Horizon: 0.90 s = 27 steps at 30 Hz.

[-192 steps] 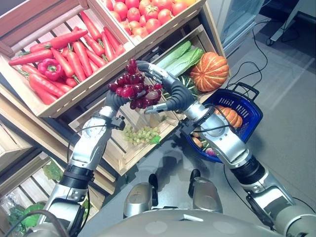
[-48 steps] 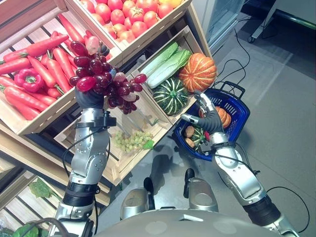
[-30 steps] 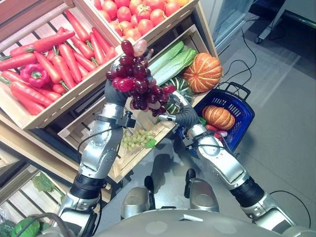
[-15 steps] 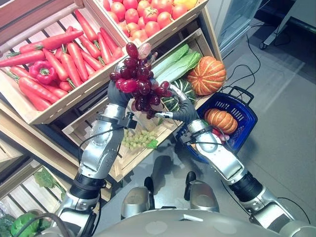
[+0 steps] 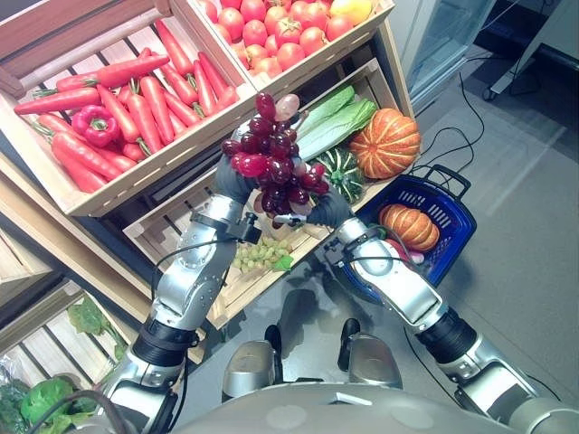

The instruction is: Pick up fruits and vegetables into the basket

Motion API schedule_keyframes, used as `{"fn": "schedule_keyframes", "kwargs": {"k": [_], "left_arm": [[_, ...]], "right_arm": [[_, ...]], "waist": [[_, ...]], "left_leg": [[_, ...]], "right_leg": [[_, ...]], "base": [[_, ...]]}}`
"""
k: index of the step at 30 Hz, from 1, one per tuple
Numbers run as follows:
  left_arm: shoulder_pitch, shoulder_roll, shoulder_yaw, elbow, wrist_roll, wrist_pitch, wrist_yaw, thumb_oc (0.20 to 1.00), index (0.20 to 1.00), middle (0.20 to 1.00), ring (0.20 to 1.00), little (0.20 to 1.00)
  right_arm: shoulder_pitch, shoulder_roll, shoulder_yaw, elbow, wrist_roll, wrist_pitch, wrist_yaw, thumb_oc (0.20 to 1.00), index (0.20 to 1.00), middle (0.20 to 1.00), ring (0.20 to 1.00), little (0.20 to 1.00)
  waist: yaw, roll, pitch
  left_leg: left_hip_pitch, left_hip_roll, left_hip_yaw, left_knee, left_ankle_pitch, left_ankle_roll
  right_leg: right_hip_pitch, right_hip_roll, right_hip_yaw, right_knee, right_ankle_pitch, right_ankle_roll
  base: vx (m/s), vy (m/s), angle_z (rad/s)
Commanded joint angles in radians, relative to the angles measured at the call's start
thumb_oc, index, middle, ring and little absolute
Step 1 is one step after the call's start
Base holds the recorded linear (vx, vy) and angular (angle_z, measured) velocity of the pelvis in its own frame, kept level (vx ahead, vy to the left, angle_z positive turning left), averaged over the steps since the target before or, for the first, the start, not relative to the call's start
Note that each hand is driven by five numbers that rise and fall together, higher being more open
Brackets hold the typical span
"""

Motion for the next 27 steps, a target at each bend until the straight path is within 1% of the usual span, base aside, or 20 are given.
{"fn": "schedule_keyframes", "kwargs": {"k": [1, 3, 7, 12, 15, 17, 20, 23, 25, 27], "left_arm": [[-0.073, 0.026, -0.019, -0.041, -0.012, -0.048, -0.02, 0.2, 0.2, 0.2, 0.2, 0.2], [-0.076, 0.028, -0.031, -0.041, 0.006, -0.049, -0.018, 0.2, 0.2, 0.2, 0.2, 0.2], [-0.081, 0.032, -0.029, -0.037, 0.038, -0.072, -0.007, 0.2, 0.2, 0.2, 0.2, 0.2], [-0.086, 0.047, -0.004, -0.026, 0.127, -0.148, 0.079, 0.2, 0.2, 0.2, 0.2, 0.2], [-0.086, 0.057, 0.021, -0.018, 0.146, -0.158, 0.122, 0.2, 0.2, 0.2, 0.2, 0.2], [-0.082, 0.06, 0.035, -0.015, 0.161, -0.16, 0.141, 0.2, 0.2, 0.2, 0.2, 0.2], [-0.072, 0.07, 0.065, -0.007, 0.194, -0.172, 0.168, 0.2, 0.2, 0.2, 0.2, 0.2], [-0.06, 0.076, 0.092, 0.003, 0.204, -0.177, 0.184, 0.2, 0.2, 0.2, 0.2, 0.2], [-0.049, 0.08, 0.117, 0.017, 0.212, -0.188, 0.202, 0.2, 0.2, 0.2, 0.2, 0.2], [-0.042, 0.081, 0.129, 0.022, 0.211, -0.193, 0.202, 0.2, 0.2, 0.2, 0.2, 0.2]], "right_arm": [[-0.055, 0.067, 0.02, -0.008, 0.023, 0.008, 0.001, 1.0, 1.0, 1.0, 1.0, 1.0], [-0.05, 0.07, 0.027, 0.022, 0.011, 0.041, 0.009, 1.0, 1.0, 1.0, 1.0, 1.0], [-0.042, 0.069, 0.023, 0.032, 0.004, 0.037, 0.016, 1.0, 1.0, 1.0, 1.0, 1.0], [-0.037, 0.062, 0.013, 0.03, -0.022, 0.049, 0.023, 1.0, 1.0, 1.0, 1.0, 1.0], [-0.025, 0.047, -0.004, 0.017, -0.037, 0.051, 0.064, 1.0, 1.0, 1.0, 1.0, 1.0], [-0.016, 0.034, -0.016, 0.009, -0.061, 0.036, 0.091, 1.0, 1.0, 1.0, 1.0, 1.0], [0.002, 0.006, -0.041, -0.03, -0.098, 0.051, 0.12, 1.0, 1.0, 1.0, 1.0, 1.0], [0.025, -0.017, -0.071, -0.048, -0.109, 0.038, 0.134, 1.0, 1.0, 1.0, 1.0, 1.0], [0.047, -0.03, -0.104, -0.062, -0.096, 0.01, 0.123, 1.0, 1.0, 1.0, 1.0, 1.0], [0.064, -0.035, -0.123, -0.069, -0.086, -0.004, 0.112, 1.0, 1.0, 1.0, 1.0, 1.0]], "waist": [[0.01, -0.066, -0.032], [0.009, -0.069, -0.032], [0.009, -0.073, -0.03], [0.005, -0.073, -0.03], [0.002, -0.075, -0.031], [-0.001, -0.076, -0.032], [-0.005, -0.08, -0.032], [-0.01, -0.082, -0.032], [-0.017, -0.082, -0.032], [-0.02, -0.081, -0.032]], "left_leg": [[-0.016, -0.011, 0.036, 0.072, -0.081, 0.042], [-0.016, -0.011, 0.036, 0.073, -0.08, 0.044], [-0.017, -0.009, 0.039, 0.076, -0.081, 0.044], [-0.015, -0.007, 0.04, 0.074, -0.081, 0.043], [-0.015, -0.006, 0.04, 0.074, -0.081, 0.041], [-0.014, -0.006, 0.04, 0.075, -0.081, 0.04], [-0.013, -0.004, 0.04, 0.075, -0.08, 0.038], [-0.011, 0.0, 0.043, 0.077, -0.08, 0.036], [-0.009, 0.001, 0.044, 0.075, -0.08, 0.036], [-0.009, 0.001, 0.044, 0.076, -0.08, 0.035]], "right_leg": [[0.101, -0.062, 0.048, -0.055, -0.029, 0.096], [0.101, -0.06, 0.051, -0.055, -0.028, 0.095], [0.102, -0.059, 0.054, -0.055, -0.028, 0.094], [0.099, -0.057, 0.059, -0.051, -0.03, 0.094], [0.1, -0.056, 0.06, -0.049, -0.032, 0.095], [0.099, -0.056, 0.062, -0.048, -0.033, 0.096], [0.1, -0.056, 0.066, -0.046, -0.034, 0.098], [0.099, -0.055, 0.067, -0.043, -0.035, 0.098], [0.098, -0.055, 0.07, -0.041, -0.036, 0.099], [0.097, -0.055, 0.072, -0.039, -0.037, 0.099]], "base": [[0.02, -0.02, 0.08], [0.02, -0.023, 0.07], [0.0, 0.0, 0.0], [0.0, 0.0, 0.0], [0.0, 0.0, 0.0], [0.0, 0.0, 0.0], [0.0, 0.0, 0.0], [0.0, 0.0, 0.0], [0.0, 0.0, 0.0], [0.0, 0.0, 0.0]]}}
